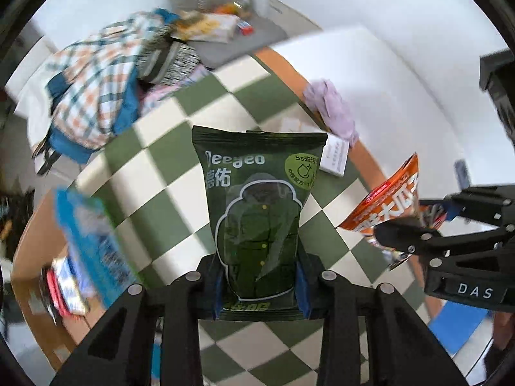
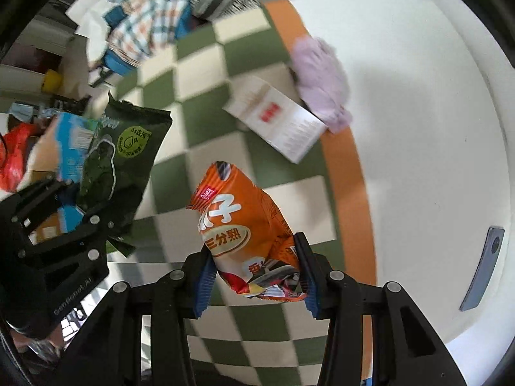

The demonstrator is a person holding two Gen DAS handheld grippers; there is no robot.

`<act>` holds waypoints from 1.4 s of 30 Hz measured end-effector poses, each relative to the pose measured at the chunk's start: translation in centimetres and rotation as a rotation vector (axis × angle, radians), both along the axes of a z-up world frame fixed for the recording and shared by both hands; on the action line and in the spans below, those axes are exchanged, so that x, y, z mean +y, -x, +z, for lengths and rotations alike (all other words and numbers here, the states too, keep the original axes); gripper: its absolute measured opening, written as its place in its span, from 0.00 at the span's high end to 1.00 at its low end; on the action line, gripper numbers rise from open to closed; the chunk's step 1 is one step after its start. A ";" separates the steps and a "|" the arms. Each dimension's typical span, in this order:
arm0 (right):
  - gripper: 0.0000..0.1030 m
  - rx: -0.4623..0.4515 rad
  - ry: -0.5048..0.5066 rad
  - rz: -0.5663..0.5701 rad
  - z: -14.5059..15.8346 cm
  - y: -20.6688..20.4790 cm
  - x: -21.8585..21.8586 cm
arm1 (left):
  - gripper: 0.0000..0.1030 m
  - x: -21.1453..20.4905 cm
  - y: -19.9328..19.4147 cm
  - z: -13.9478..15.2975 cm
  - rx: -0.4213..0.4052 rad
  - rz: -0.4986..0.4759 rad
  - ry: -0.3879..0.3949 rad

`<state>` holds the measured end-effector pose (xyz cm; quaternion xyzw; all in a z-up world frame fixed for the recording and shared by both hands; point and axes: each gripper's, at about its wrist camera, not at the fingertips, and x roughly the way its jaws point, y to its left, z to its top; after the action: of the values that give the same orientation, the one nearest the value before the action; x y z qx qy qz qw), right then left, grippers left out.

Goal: Organize soft objects
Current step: 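Carry both bags into the box and open both tools to release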

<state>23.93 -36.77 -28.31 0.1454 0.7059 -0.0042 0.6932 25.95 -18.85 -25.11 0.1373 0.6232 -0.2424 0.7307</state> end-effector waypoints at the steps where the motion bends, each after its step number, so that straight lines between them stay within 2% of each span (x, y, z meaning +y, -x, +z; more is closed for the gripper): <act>1: 0.54 -0.023 -0.014 0.005 1.4 0.1 1.1 | 0.70 1.2 0.1 1.2 -0.005 0.028 0.019; 6: 0.54 -0.099 -0.068 0.058 6.4 0.9 6.4 | 0.70 9.1 0.5 5.6 -0.037 0.169 0.087; 10: 0.54 -0.138 -0.119 0.127 9.0 1.0 13.0 | 0.70 15.2 1.2 7.8 -0.084 0.251 0.073; 14: 0.54 -0.152 -0.186 0.189 9.1 0.7 20.4 | 0.70 22.4 1.9 8.8 -0.092 0.355 0.048; 17: 0.54 -0.146 -0.229 0.223 8.8 0.5 24.9 | 0.70 26.9 1.8 8.2 -0.085 0.425 0.034; 21: 0.54 -0.126 -0.272 0.248 8.0 -0.1 30.3 | 0.70 31.8 1.3 6.0 -0.036 0.510 0.027; 27: 0.54 -0.088 -0.297 0.265 5.0 -1.7 37.5 | 0.70 38.6 -0.2 1.2 0.104 0.638 0.048; 36: 0.54 -0.027 -0.263 0.300 -0.4 -3.6 44.0 | 0.70 42.3 -1.9 -5.1 0.246 0.672 0.013; 42: 0.54 0.012 -0.251 0.309 -3.6 -4.4 46.4 | 0.69 43.2 -2.0 -7.0 0.290 0.677 -0.012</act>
<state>28.29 9.66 -31.95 0.1209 0.7188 0.1896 0.6579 27.95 24.32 -32.14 -0.1082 0.7320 0.0001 0.6727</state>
